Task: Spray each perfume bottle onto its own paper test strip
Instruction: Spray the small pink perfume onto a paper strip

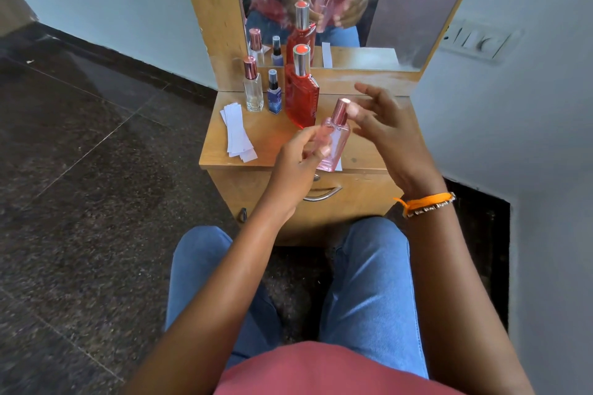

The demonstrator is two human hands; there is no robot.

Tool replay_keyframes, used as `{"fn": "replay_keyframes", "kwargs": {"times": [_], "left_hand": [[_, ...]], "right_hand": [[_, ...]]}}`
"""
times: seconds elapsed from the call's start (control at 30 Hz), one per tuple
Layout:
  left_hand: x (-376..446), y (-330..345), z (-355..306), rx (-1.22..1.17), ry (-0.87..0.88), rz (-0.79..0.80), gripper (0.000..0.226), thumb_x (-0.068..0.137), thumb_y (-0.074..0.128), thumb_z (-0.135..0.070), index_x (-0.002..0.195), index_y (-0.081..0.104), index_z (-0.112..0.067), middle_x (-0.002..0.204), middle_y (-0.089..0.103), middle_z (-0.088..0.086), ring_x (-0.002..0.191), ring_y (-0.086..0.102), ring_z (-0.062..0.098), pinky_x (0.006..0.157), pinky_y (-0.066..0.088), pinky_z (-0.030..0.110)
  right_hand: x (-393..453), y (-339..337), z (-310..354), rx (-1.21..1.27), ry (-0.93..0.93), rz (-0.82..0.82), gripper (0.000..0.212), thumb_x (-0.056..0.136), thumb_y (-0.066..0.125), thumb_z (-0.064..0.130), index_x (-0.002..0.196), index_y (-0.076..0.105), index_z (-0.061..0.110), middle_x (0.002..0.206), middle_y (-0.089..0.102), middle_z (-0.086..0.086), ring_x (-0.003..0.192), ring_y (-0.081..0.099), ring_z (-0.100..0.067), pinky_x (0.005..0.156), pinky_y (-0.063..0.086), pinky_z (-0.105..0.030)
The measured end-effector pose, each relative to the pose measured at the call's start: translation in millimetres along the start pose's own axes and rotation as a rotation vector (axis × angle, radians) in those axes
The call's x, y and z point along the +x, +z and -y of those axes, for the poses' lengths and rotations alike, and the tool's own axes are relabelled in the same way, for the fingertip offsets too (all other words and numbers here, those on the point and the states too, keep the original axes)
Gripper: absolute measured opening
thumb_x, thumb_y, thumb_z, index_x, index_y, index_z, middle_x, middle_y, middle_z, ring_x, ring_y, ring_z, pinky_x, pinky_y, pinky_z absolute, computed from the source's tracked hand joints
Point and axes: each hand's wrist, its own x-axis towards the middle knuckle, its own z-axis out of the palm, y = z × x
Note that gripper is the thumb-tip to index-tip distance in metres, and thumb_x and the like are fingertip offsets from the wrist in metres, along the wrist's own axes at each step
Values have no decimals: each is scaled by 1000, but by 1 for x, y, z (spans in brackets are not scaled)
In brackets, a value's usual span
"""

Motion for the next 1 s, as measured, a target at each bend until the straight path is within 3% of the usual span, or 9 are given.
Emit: {"fn": "replay_keyframes", "kwargs": {"times": [0.1, 0.2, 0.33, 0.4, 0.47, 0.57, 0.73, 0.87, 1.0], "left_hand": [[3, 1, -2, -20, 12, 2, 31, 92, 54, -13, 123, 56, -16, 119, 63, 1, 109, 58, 15, 92, 48, 31], [6, 6, -5, 9, 37, -28, 34, 90, 59, -14, 124, 55, -13, 122, 61, 6, 113, 57, 17, 98, 47, 40], [8, 8, -2, 266, 88, -80, 48, 91, 56, -22, 137, 42, -12, 135, 48, 5, 123, 47, 14, 101, 37, 24], [6, 7, 7, 524, 150, -42, 44, 95, 49, -25, 137, 43, -14, 138, 46, 3, 129, 40, 17, 103, 27, 24], [5, 7, 17, 753, 163, 49, 41, 98, 42, -28, 138, 43, -17, 143, 42, -1, 139, 29, 21, 113, 15, 35], [4, 12, 28, 945, 161, 128, 43, 100, 34, -32, 141, 38, -21, 152, 32, -6, 146, 9, 24, 117, -2, 46], [8, 15, 32, 1021, 184, 127, 45, 100, 30, -37, 142, 36, -23, 154, 28, -8, 147, 2, 26, 114, -9, 51], [11, 15, 31, 1008, 174, 116, 45, 100, 30, -37, 141, 37, -22, 154, 30, -7, 147, 4, 25, 114, -11, 50], [11, 14, 31, 1010, 165, 126, 45, 99, 30, -38, 142, 36, -24, 154, 29, -7, 147, 3, 24, 114, -11, 48]], "right_hand": [[-9, 0, -11, -12, 17, 108, 29, 82, 70, 5, 109, 65, 15, 102, 71, 0, 93, 68, -10, 85, 54, -27], [-12, 3, -16, 47, 16, 68, 26, 81, 67, -4, 102, 65, 11, 94, 71, -2, 86, 68, -16, 82, 56, -30], [-1, -1, -20, -46, -18, -100, 22, 81, 66, -4, 100, 66, 7, 97, 70, -11, 93, 67, -28, 88, 53, -40], [10, -1, -22, -69, -44, -166, 22, 83, 64, -2, 104, 64, 5, 100, 69, -10, 94, 65, -24, 88, 52, -37], [23, 0, -25, -87, -50, -198, 23, 84, 62, -1, 107, 63, 6, 101, 68, -6, 94, 64, -19, 88, 51, -32], [42, 4, -31, -122, -28, -200, 25, 85, 61, 0, 110, 61, 3, 103, 68, -6, 95, 62, -18, 88, 51, -32], [55, 10, -44, -175, -21, -172, 23, 86, 60, 0, 109, 62, 3, 101, 68, -6, 94, 62, -19, 83, 51, -25], [58, 11, -50, -190, -16, -150, 24, 87, 58, -1, 111, 60, 2, 103, 68, -9, 93, 60, -15, 77, 49, -14], [59, 11, -52, -197, -17, -156, 26, 88, 57, -2, 113, 60, 0, 109, 69, -14, 93, 60, -14, 76, 48, -11]]}}
